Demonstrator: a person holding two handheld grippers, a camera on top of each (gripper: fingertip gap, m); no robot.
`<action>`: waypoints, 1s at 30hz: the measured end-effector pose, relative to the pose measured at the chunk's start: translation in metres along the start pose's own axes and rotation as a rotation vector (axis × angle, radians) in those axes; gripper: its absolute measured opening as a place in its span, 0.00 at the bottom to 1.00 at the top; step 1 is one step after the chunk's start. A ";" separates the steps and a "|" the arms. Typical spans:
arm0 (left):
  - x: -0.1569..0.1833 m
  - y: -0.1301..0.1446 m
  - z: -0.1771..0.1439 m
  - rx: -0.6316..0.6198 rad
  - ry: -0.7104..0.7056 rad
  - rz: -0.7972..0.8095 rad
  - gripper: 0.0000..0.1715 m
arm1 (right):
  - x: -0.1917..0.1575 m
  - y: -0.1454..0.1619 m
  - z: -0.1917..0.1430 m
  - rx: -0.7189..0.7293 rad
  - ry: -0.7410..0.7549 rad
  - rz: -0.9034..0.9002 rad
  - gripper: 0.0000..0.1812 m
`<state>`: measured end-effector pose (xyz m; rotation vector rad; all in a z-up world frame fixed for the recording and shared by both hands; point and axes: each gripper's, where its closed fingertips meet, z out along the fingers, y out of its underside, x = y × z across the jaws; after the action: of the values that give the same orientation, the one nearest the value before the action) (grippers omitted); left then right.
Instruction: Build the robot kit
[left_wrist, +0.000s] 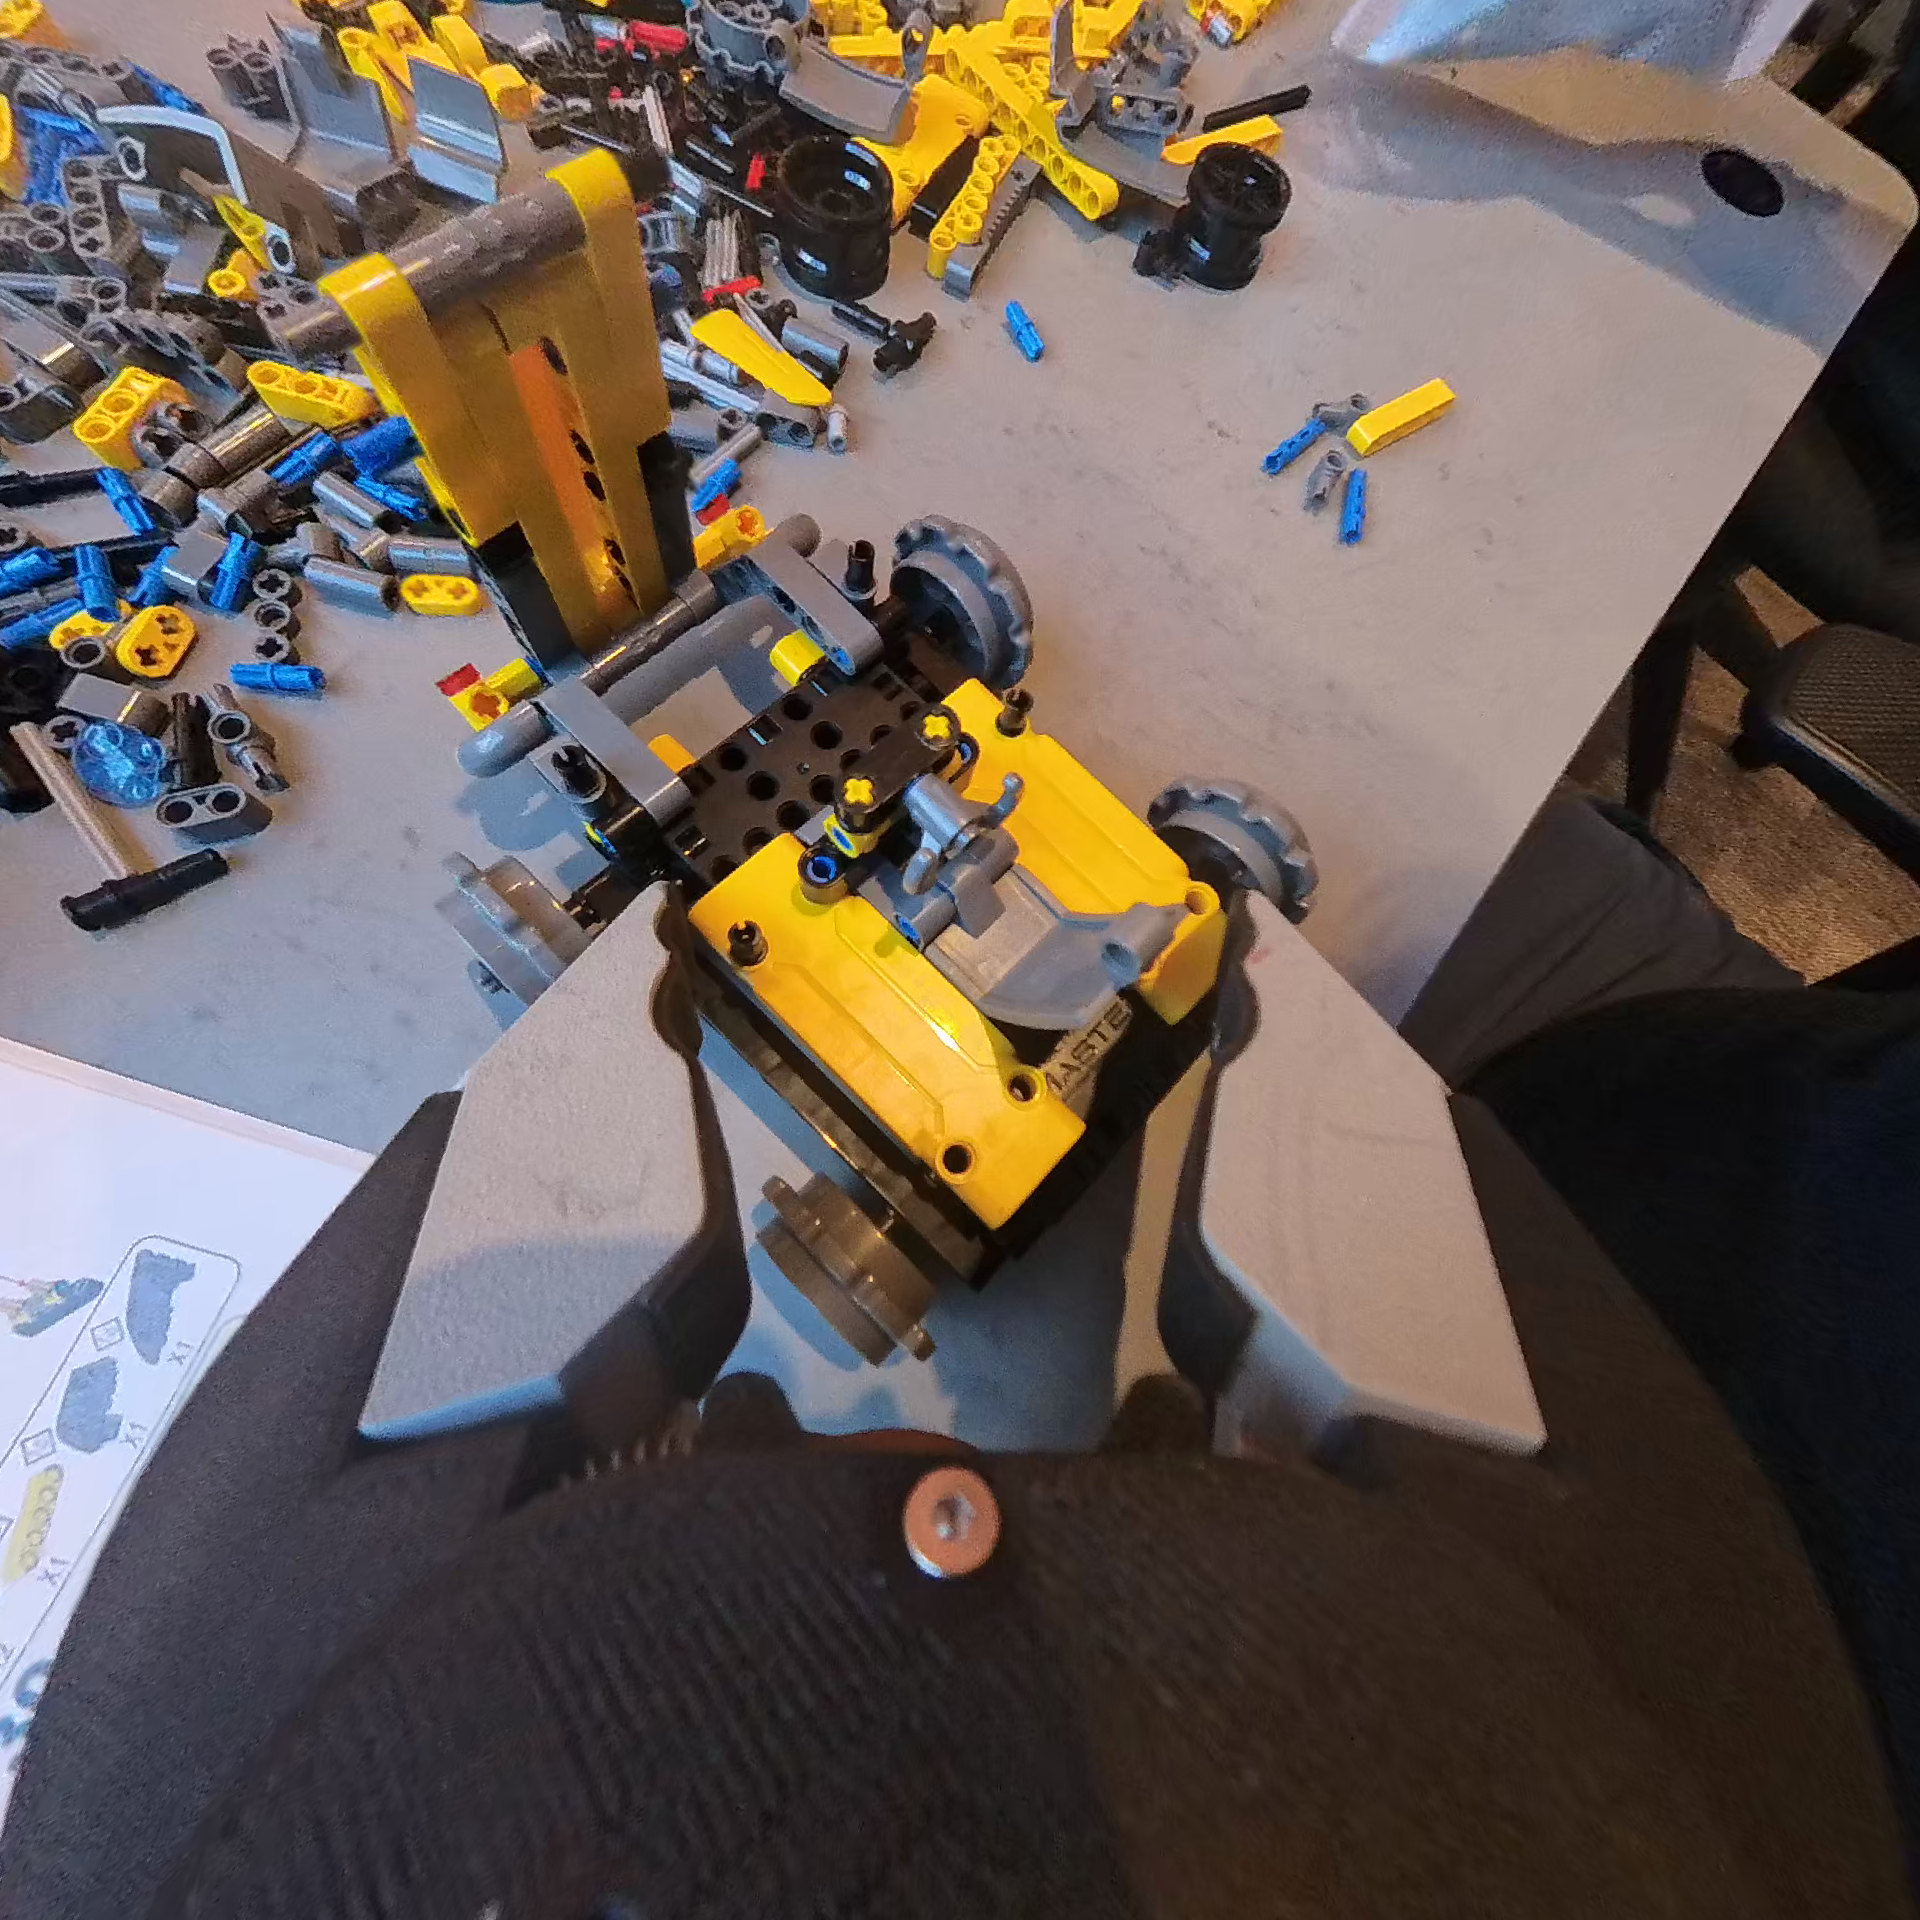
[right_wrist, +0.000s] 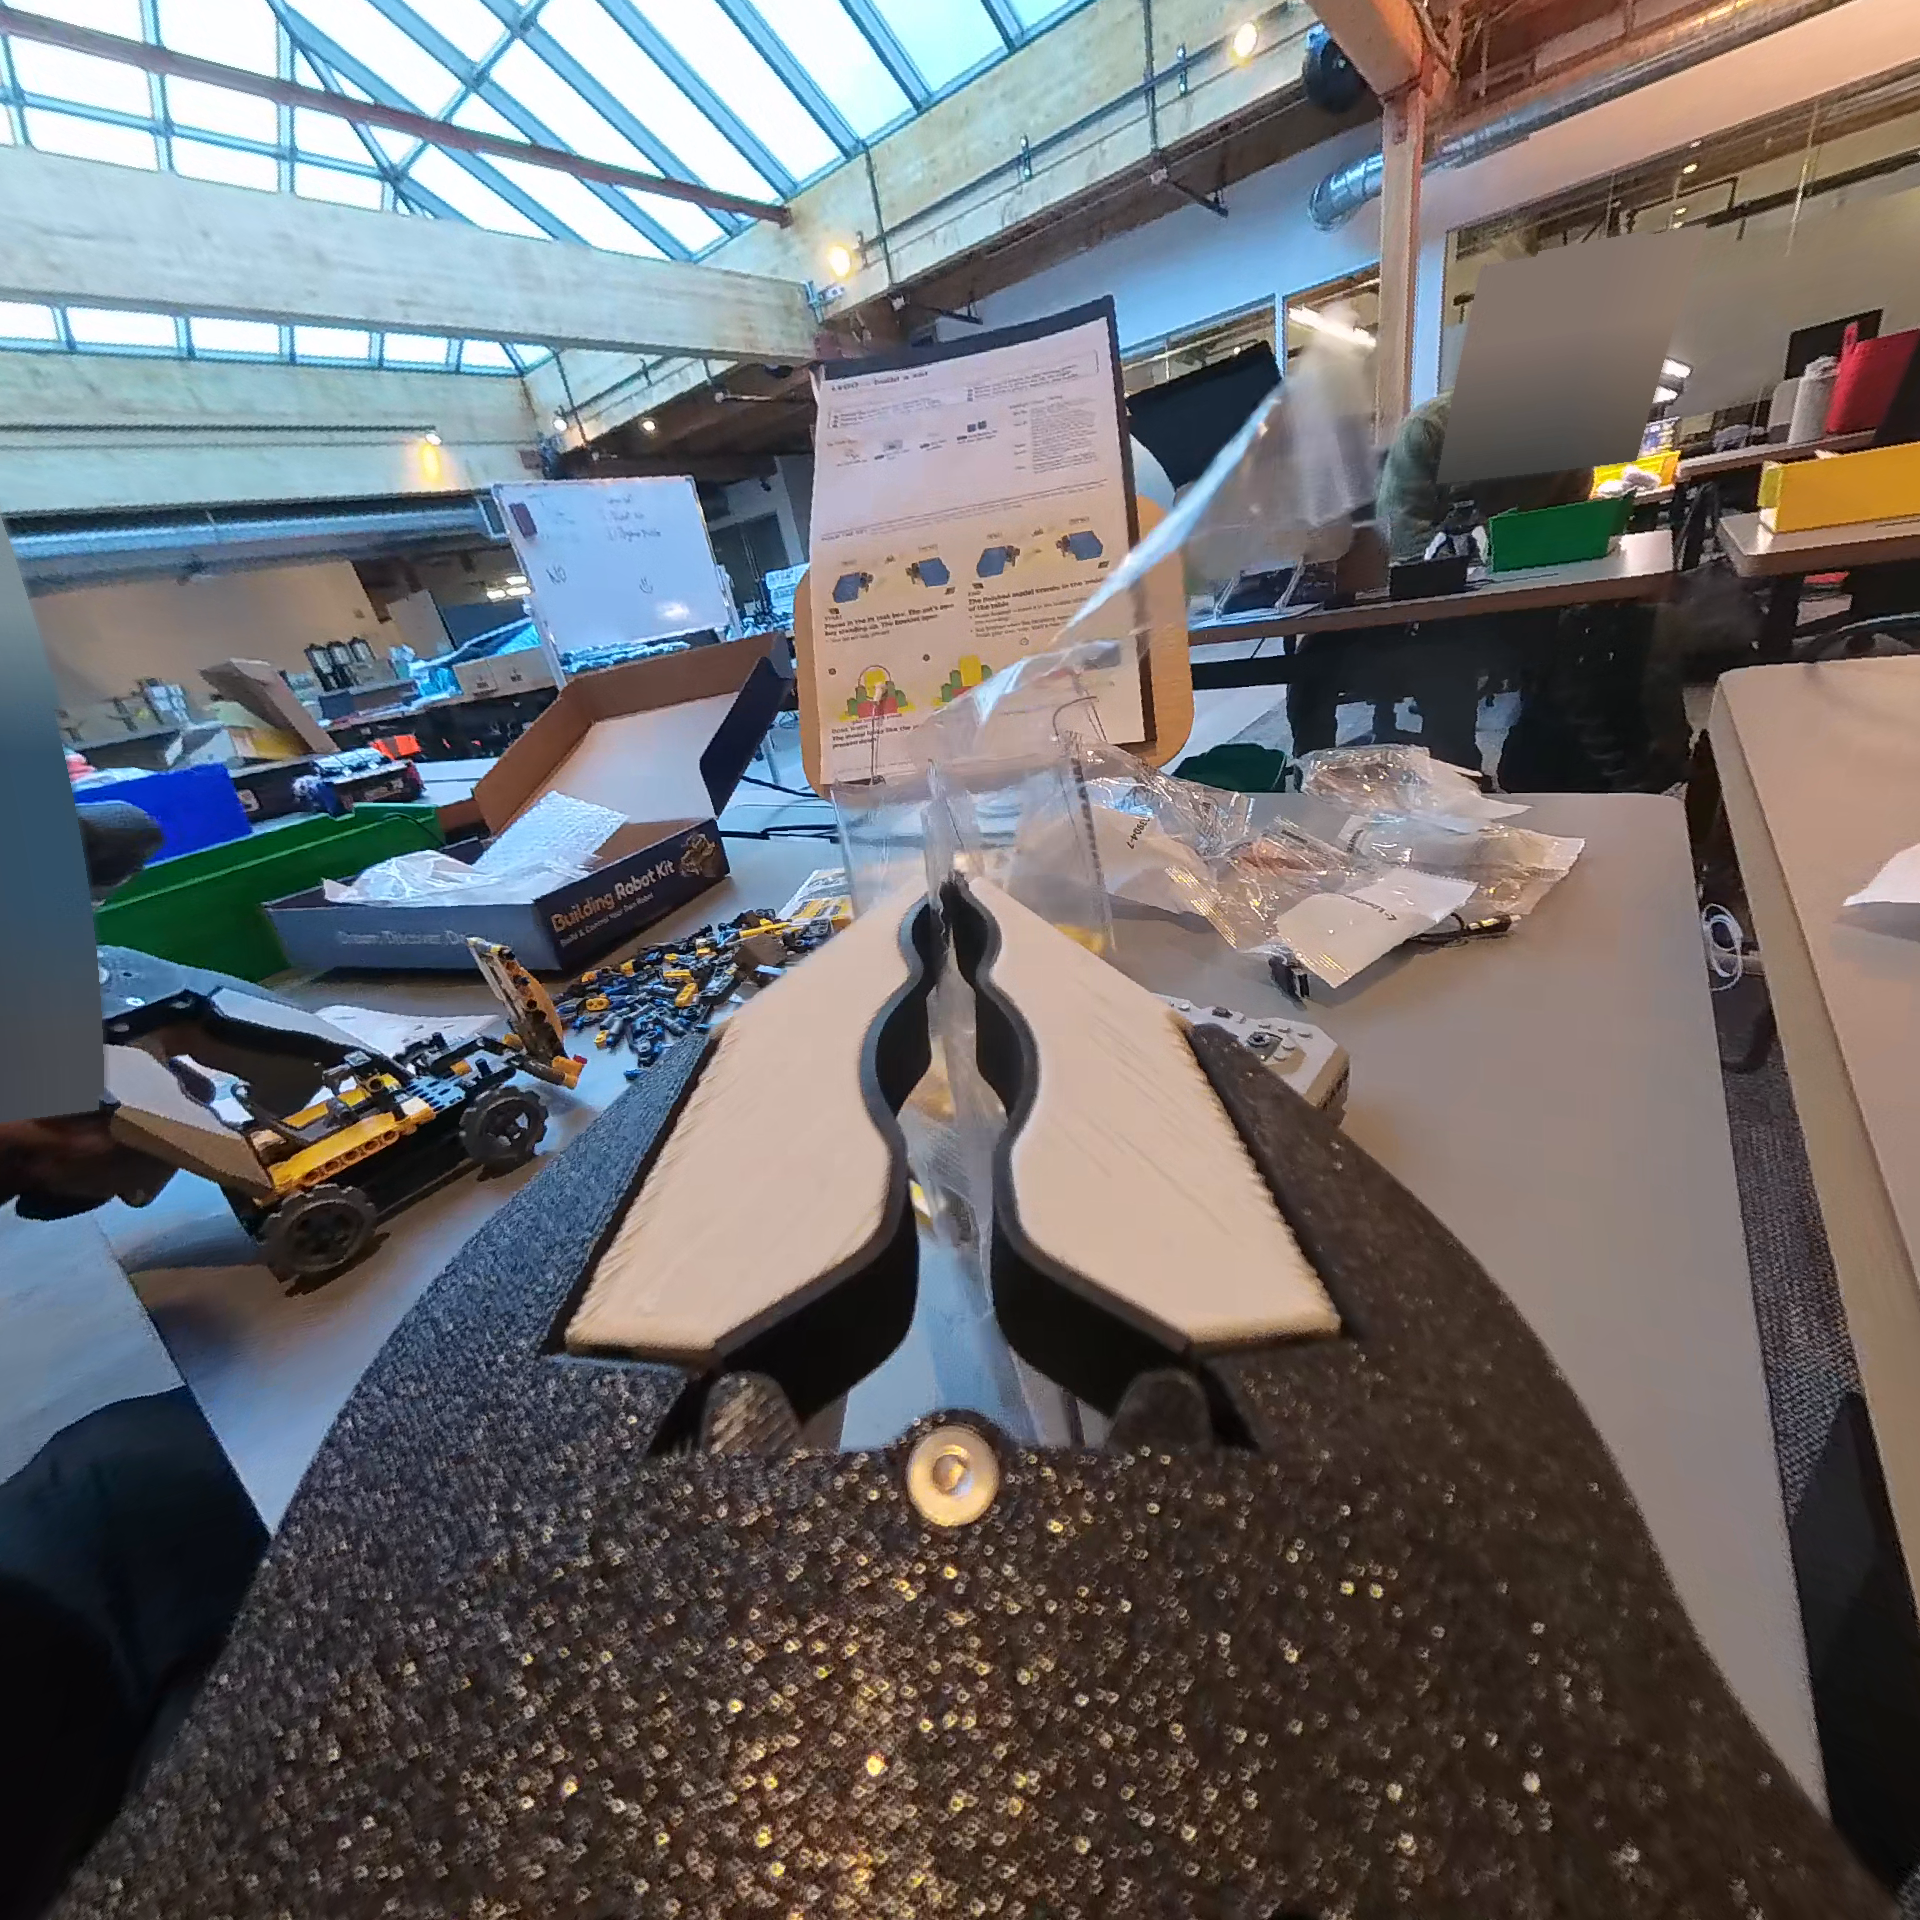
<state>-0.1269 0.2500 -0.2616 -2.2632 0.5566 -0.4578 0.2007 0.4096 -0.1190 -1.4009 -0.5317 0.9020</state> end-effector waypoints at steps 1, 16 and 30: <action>0.001 0.001 -0.001 0.000 0.002 0.001 0.57 | -0.001 0.000 0.000 0.002 -0.003 0.001 0.00; 0.007 -0.004 -0.026 0.006 0.063 0.020 0.55 | -0.042 -0.022 0.019 -0.010 -0.119 -0.064 0.00; -0.039 -0.126 -0.085 0.192 -0.073 0.268 0.50 | -0.125 -0.034 0.081 -0.121 -0.361 -0.118 0.00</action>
<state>-0.1684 0.2996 -0.1191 -1.9796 0.7333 -0.2797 0.0720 0.3616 -0.0511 -1.3041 -0.9460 1.0465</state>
